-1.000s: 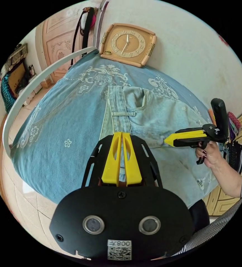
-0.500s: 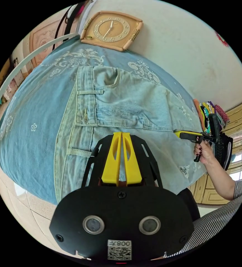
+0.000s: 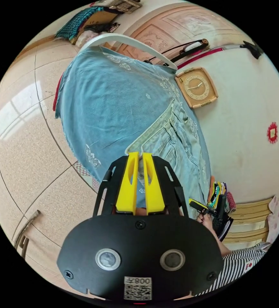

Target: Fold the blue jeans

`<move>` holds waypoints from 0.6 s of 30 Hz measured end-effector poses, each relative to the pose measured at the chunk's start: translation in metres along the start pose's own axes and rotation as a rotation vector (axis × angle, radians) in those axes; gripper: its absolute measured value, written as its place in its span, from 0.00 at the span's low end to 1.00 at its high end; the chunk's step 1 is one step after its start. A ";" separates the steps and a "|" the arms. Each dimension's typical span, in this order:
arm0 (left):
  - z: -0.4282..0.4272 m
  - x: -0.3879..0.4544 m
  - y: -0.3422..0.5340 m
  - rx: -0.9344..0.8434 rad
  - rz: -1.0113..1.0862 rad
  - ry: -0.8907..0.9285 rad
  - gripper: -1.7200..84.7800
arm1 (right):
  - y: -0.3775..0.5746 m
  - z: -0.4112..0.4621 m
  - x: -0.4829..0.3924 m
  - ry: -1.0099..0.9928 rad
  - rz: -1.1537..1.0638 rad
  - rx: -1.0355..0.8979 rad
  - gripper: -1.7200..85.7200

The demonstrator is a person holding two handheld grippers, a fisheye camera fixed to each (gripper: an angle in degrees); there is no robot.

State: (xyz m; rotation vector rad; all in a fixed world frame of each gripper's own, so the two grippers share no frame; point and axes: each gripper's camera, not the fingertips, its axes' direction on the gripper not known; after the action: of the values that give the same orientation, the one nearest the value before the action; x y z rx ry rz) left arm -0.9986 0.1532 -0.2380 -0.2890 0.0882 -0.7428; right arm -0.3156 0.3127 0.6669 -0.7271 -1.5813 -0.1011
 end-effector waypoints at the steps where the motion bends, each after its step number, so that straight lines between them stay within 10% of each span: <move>1: 0.001 0.001 -0.002 -0.008 0.006 -0.019 0.04 | 0.002 -0.003 0.001 -0.012 0.011 0.015 0.02; 18: 0.011 0.117 -0.020 -0.192 0.441 -0.125 0.03 | 0.017 -0.036 -0.043 0.312 -0.162 -0.011 0.02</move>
State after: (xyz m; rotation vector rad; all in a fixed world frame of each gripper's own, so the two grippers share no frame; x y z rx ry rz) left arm -0.9239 0.0624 -0.2185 -0.4799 0.1007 -0.2766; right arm -0.2778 0.2924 0.6269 -0.5606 -1.3388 -0.3274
